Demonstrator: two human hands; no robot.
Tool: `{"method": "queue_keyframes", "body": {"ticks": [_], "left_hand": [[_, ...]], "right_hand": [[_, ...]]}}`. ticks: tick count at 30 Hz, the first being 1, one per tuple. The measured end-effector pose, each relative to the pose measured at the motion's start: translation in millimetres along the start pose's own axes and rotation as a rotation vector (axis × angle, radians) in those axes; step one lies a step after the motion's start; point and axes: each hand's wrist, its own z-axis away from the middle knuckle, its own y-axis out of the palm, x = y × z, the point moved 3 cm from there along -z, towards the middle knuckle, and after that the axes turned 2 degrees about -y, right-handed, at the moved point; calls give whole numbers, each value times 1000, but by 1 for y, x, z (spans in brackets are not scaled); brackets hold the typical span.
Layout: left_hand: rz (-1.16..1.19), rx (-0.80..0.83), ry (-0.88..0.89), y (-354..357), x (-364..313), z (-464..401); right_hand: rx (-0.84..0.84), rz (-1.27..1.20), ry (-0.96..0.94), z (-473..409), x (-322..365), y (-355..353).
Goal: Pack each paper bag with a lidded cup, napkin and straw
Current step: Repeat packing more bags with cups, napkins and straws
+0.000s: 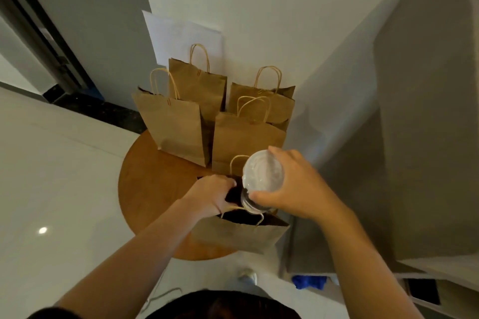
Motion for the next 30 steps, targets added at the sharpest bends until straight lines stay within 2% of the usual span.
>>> {"method": "queue_keyframes", "body": {"ticks": [5, 8, 14, 22, 26, 30], "left_hand": [[-87, -8, 88, 6, 6, -5], [-62, 70, 53, 2, 9, -3], [-280, 216, 61, -2, 12, -4], [-475, 260, 77, 7, 14, 7], [-531, 280, 65, 8, 17, 9], [-529, 288, 52, 7, 20, 9]], "right_hand": [[26, -3, -59, -8, 6, 22], [57, -1, -47, -13, 9, 34], [190, 53, 23, -30, -3, 62], [357, 225, 189, -73, -32, 125], [362, 224, 332, -90, -54, 158], [375, 241, 372, -98, -65, 185]]}}
